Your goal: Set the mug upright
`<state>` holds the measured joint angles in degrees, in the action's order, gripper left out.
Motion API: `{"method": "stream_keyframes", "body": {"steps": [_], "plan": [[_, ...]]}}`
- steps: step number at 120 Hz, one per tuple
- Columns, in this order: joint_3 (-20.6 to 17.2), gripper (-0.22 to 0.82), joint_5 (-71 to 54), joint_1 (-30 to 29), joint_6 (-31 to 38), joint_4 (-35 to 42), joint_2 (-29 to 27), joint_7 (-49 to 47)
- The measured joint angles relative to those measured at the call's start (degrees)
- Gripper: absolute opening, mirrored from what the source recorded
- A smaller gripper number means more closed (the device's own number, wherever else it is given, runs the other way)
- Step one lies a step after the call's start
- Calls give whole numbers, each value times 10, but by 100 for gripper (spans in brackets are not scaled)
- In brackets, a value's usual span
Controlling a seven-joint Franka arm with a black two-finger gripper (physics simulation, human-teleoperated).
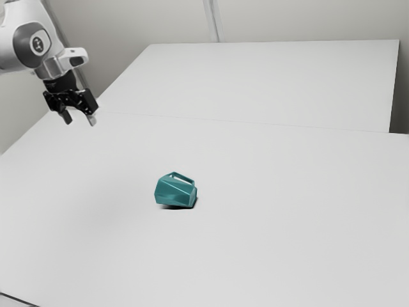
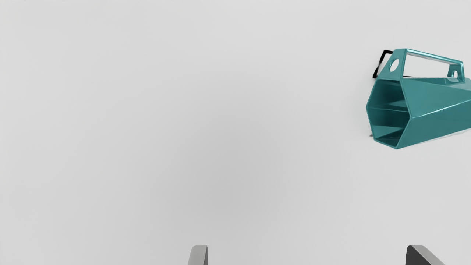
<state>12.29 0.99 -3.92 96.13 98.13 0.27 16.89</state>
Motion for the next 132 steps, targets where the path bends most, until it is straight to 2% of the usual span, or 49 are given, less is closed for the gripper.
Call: {"method": "stream_keyframes", "body": {"steps": [17, 34, 55, 77, 95, 116, 132], "plan": [[10, 59, -1, -2, 31, 23, -22, 11], [11, 58, -1, 43, 142, 159, -108, 21], [12, 58, 46, 1, 309, 319, -198, 35], [12, 58, 150, -24, 409, 369, -203, 66], [12, 57, 404, -40, 447, 408, -184, 229], [12, 57, 539, -37, 483, 430, -153, 451], [12, 58, 690, -32, 470, 432, -115, 616]]}}
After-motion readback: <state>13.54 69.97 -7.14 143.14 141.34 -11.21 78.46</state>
